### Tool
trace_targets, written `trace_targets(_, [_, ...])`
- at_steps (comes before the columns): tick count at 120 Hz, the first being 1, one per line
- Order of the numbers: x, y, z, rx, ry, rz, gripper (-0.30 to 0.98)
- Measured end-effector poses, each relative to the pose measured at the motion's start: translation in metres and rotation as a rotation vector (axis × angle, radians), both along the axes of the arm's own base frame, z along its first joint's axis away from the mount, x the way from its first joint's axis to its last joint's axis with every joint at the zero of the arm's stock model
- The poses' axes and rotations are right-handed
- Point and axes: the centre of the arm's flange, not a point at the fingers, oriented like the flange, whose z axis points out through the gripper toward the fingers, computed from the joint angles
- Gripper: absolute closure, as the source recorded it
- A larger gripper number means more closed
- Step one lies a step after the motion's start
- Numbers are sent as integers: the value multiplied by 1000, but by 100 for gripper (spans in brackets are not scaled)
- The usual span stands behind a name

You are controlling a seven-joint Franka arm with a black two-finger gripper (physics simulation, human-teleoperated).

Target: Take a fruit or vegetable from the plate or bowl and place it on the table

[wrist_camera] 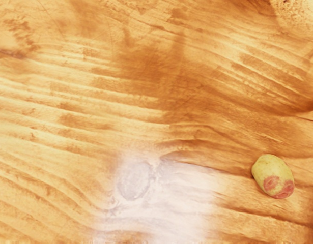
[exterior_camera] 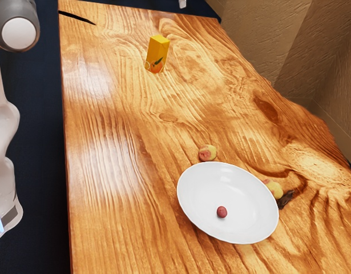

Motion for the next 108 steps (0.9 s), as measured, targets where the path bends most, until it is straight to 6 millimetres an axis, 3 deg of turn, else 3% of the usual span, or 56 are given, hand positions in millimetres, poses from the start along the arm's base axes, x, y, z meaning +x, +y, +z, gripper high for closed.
trace_targets(11, [-6, 18, -14, -10, 61, 40, 2])
trace_targets(22, [-8, 26, -46, -35, 193, 46, 2])
trace_targets(30, [-4, 18, -68, -49, 283, 7, 2])
trace_targets(37, [10, -3, -83, -40, 352, -43, 2])
trace_targets(44, [25, -37, -94, -30, 396, -124, 2])
trace_targets(49, [26, -71, -105, -30, 404, -211, 2])
trace_targets(61, [24, -226, -147, 39, 381, -527, 2])
trace_targets(69, [28, -291, -169, 85, 338, -632, 2])
trace_targets(76, [36, -322, -184, 102, 302, -676, 2])
trace_targets(89, [51, -357, -209, 104, 267, -676, 2])
trace_targets(99, [81, -396, -220, 100, 243, -685, 2])
trace_targets(108, [97, -427, -238, 92, 250, -694, 2])
